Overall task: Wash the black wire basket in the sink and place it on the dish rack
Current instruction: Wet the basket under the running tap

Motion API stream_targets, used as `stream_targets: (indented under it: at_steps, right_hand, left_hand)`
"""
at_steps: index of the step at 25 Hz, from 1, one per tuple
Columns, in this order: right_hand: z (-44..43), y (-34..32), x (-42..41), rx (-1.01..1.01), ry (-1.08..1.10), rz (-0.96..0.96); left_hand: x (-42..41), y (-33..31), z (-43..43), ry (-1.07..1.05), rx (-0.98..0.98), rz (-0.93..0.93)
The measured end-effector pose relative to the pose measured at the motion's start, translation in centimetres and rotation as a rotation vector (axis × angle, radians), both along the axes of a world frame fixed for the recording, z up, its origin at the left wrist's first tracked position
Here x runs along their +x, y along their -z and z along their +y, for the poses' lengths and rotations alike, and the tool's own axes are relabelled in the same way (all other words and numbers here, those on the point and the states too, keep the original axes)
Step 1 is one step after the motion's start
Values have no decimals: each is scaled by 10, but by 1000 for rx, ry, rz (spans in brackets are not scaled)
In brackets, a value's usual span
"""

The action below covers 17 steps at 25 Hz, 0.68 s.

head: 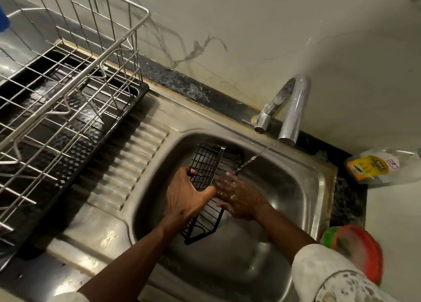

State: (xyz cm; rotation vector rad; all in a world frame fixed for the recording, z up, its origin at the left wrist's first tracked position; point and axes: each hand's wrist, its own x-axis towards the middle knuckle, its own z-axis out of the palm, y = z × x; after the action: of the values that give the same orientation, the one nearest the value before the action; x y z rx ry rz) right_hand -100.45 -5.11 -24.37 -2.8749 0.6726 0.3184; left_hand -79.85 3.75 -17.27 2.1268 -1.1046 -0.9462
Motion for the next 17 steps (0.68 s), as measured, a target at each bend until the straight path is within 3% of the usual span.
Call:
stream_targets:
  at_steps: [3,7,10,15,17]
  right_hand:
    - [-23,-11,7,-70,209,44]
    - [-18,-19,21,-167,390,-70]
    - [12,-2,28,-92,521,-72]
    - [6,-3,-1,-113,43,-78]
    - [-23,-22,-10,-93,32,33]
  left_hand:
    - [4,1,3,0,-39,0]
    - [5,2,8,-6,-94,26]
    - [1,2,7,13,-121,23]
    - [0,-5,6,58,-119,11]
    - [-1,-6,9,65,-125,-8]
